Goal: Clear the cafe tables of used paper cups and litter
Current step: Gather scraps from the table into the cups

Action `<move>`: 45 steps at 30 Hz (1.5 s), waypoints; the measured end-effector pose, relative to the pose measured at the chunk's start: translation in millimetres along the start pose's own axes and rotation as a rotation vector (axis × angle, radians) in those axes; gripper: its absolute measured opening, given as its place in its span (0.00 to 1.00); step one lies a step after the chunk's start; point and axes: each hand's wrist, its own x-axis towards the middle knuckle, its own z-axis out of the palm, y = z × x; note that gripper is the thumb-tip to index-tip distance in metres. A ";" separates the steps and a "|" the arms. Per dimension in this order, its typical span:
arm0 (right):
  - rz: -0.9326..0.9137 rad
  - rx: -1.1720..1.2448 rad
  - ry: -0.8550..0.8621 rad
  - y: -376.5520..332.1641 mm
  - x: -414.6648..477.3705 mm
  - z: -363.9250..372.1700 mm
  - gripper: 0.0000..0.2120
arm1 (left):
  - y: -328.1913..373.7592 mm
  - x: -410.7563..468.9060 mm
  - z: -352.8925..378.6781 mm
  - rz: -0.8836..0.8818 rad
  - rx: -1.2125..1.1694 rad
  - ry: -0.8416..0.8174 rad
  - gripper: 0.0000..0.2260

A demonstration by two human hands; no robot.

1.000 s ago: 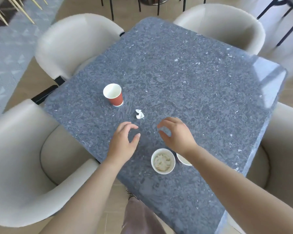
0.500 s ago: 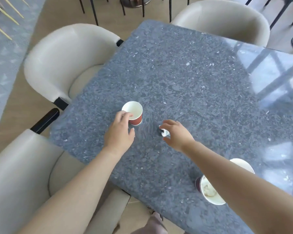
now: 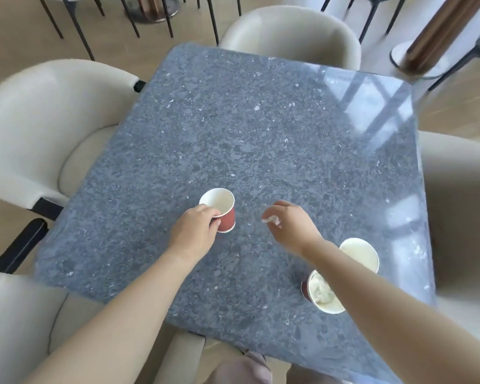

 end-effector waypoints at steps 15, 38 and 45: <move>0.339 -0.001 0.261 70.5 -133.4 -60.5 0.13 | 129.1 6.5 48.7 0.426 -0.038 -0.235 0.10; 0.159 -0.093 0.423 64.1 -136.7 -74.7 0.05 | 130.9 -17.4 43.3 0.362 -0.140 -0.183 0.13; -0.108 -0.075 0.574 29.3 -116.5 -87.6 0.03 | 117.2 -24.8 36.6 0.259 -0.196 -0.143 0.11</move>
